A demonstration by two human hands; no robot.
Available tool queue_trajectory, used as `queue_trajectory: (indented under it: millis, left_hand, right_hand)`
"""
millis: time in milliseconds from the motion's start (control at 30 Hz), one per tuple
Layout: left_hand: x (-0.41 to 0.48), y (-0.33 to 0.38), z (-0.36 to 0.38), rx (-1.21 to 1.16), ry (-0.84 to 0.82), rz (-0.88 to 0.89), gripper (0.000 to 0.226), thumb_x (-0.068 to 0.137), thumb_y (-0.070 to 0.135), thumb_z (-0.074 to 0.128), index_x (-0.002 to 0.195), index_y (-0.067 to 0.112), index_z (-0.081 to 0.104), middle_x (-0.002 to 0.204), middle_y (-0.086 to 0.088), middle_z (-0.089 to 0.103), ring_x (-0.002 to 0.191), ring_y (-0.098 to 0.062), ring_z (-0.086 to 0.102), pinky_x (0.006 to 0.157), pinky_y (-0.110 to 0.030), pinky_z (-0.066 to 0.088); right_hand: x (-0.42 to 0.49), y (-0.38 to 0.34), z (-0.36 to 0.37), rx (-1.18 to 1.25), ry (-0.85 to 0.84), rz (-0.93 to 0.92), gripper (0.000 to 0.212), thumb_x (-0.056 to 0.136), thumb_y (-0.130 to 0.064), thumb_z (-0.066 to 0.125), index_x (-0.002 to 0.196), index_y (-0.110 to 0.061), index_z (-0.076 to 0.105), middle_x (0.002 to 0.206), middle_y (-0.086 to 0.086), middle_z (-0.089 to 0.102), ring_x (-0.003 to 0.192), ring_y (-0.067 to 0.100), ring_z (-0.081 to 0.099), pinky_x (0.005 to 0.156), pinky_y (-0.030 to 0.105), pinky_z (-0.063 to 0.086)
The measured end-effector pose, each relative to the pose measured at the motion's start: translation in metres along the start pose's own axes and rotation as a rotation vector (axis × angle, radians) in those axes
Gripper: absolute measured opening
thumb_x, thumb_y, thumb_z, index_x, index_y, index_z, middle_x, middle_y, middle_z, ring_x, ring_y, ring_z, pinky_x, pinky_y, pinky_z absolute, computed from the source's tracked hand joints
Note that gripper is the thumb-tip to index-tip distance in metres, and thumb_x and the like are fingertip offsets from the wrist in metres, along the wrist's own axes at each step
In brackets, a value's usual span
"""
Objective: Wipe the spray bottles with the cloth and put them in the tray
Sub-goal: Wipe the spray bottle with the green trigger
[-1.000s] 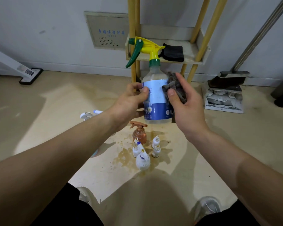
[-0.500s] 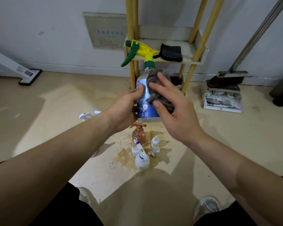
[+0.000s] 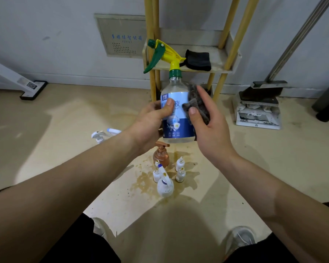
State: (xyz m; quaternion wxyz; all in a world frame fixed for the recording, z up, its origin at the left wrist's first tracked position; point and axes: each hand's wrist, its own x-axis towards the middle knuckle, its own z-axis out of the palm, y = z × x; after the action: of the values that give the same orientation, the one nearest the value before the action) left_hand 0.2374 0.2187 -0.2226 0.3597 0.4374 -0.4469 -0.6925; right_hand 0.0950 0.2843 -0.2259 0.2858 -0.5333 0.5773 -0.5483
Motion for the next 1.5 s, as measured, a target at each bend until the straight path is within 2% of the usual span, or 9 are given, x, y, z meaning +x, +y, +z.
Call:
queue_trajectory:
  millis: [167,267,667,833,967,1067,1200,1333,1500]
  left_hand:
    - [0.001,0.002,-0.005,-0.006,0.018,-0.008,0.044,0.100,0.034,0.058,0.135,0.008,0.056,0.111,-0.010,0.072,0.098,-0.026,0.069,0.102,-0.053,0.052]
    - [0.000,0.001,-0.006,0.013,0.000,-0.009,0.043,0.100,0.031,0.059,0.137,0.009,0.052,0.119,-0.013,0.069,0.097,-0.025,0.068,0.099,-0.051,0.053]
    - [0.000,0.014,-0.006,0.016,0.034,0.049,0.052,0.088,0.034,0.069,0.133,0.011,0.056,0.115,-0.005,0.070,0.091,-0.019,0.073,0.085,-0.037,0.059]
    - [-0.001,0.014,-0.012,0.036,-0.098,-0.011,0.019,0.101,0.026,0.055,0.115,0.022,0.068,0.104,0.002,0.076,0.099,-0.017,0.069,0.093,-0.035,0.054]
    - [0.000,0.017,-0.023,0.102,-0.160,0.024,0.031,0.101,0.018,0.054,0.131,0.019,0.062,0.121,-0.005,0.071,0.109,-0.016,0.067,0.092,-0.031,0.054]
    - [0.001,0.015,-0.025,0.121,-0.141,0.058,0.058,0.087,0.032,0.073,0.138,0.011,0.055,0.127,-0.013,0.067,0.111,-0.020,0.068,0.089,-0.032,0.053]
    - [0.000,0.009,-0.024,0.076,-0.185,-0.001,0.061,0.081,0.034,0.069,0.135,0.009,0.055,0.128,-0.015,0.067,0.116,-0.027,0.066,0.098,-0.041,0.054]
    - [-0.006,0.001,-0.018,0.008,-0.189,-0.023,0.067,0.079,0.030,0.071,0.138,0.010,0.046,0.129,-0.019,0.065,0.109,-0.030,0.069,0.080,-0.039,0.058]
    - [-0.005,0.005,-0.017,0.010,-0.143,-0.024,0.064,0.082,0.038,0.072,0.134,0.008,0.050,0.115,-0.011,0.069,0.102,-0.027,0.069,0.095,-0.051,0.055]
  right_hand:
    - [-0.015,0.009,0.006,-0.325,-0.127,-0.272,0.052,0.099,-0.009,0.057,0.149,-0.021,0.047,0.163,0.000,0.031,0.148,0.007,0.030,0.118,0.020,0.030]
    - [-0.008,0.009,0.003,-0.402,-0.134,-0.371,0.050,0.099,-0.011,0.057,0.148,-0.017,0.047,0.163,0.003,0.030,0.150,0.015,0.030,0.119,0.036,0.034]
    - [0.000,0.009,0.000,0.041,-0.087,0.088,0.053,0.105,-0.016,0.050,0.155,-0.022,0.035,0.148,-0.009,0.050,0.131,-0.004,0.049,0.103,0.015,0.045]
    - [0.002,0.012,-0.002,0.093,-0.050,0.127,0.052,0.106,-0.014,0.047,0.155,-0.024,0.034,0.147,-0.009,0.051,0.132,0.000,0.050,0.099,0.013,0.046]
    - [0.004,0.012,-0.005,0.172,0.000,0.165,0.050,0.106,-0.012,0.046,0.154,-0.024,0.037,0.147,-0.006,0.052,0.130,0.008,0.054,0.084,0.014,0.054]
    - [0.002,0.009,-0.002,0.218,0.014,0.164,0.050,0.106,-0.012,0.046,0.154,-0.024,0.036,0.148,-0.006,0.051,0.129,0.005,0.054,0.093,0.021,0.054]
    - [0.002,0.001,-0.001,0.183,-0.011,0.088,0.052,0.106,-0.010,0.046,0.155,-0.022,0.033,0.145,-0.011,0.050,0.131,-0.001,0.051,0.103,0.020,0.048]
    - [0.003,-0.002,-0.002,-0.047,-0.047,-0.130,0.051,0.103,-0.012,0.048,0.153,-0.019,0.038,0.154,-0.003,0.044,0.142,0.007,0.040,0.118,0.037,0.037]
    - [-0.001,-0.004,-0.002,-0.270,-0.156,-0.330,0.049,0.100,-0.006,0.053,0.148,-0.015,0.047,0.162,0.002,0.032,0.150,0.010,0.028,0.120,0.022,0.026]
